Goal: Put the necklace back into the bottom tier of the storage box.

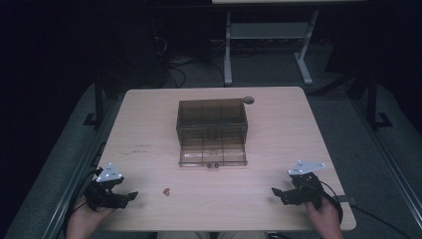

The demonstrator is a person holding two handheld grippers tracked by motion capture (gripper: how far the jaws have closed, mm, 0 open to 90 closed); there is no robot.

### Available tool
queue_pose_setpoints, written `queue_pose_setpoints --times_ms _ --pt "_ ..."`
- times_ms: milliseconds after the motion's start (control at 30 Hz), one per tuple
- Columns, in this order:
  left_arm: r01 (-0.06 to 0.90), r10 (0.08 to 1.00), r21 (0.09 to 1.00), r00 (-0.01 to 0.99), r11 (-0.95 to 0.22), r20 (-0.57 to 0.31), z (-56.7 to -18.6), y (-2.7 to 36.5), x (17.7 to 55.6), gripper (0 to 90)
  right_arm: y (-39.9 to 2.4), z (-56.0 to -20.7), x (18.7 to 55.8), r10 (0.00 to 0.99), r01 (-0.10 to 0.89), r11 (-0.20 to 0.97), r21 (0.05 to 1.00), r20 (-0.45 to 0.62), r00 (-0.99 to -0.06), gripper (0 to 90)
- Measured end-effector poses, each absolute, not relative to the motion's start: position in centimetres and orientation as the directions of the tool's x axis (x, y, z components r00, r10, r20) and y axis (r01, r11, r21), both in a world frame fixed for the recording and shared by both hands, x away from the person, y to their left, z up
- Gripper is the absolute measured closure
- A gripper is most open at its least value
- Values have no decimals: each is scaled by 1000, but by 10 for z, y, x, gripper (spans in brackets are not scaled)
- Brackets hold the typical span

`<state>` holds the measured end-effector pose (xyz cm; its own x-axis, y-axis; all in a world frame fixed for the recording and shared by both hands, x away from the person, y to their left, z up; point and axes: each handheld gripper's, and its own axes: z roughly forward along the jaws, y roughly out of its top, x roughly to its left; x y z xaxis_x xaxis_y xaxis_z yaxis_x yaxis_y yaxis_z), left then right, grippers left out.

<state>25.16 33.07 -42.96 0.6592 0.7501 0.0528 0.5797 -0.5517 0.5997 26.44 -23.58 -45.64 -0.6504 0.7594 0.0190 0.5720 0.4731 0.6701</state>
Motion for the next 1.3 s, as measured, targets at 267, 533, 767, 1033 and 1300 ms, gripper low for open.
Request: queue_pose_setpoints --times_ms 267,533,767,1033,1300 --pt "569 728 591 685 -572 45 -431 327 252 236 -234 -456 264 757 572 476 668 19 -653 138" --pt "556 716 601 697 -574 39 -429 320 249 237 -228 -453 262 747 558 493 667 4 -665 138" --pt "542 698 595 715 -594 46 -430 314 250 237 -227 -454 263 746 559 495 665 4 -666 138" --pt "523 680 592 731 -613 59 -430 309 250 244 -227 -453 263 739 550 503 667 -2 -674 137" --pt "512 673 595 736 -619 67 -428 301 251 244 -227 -453 263 739 552 503 665 0 -673 138"
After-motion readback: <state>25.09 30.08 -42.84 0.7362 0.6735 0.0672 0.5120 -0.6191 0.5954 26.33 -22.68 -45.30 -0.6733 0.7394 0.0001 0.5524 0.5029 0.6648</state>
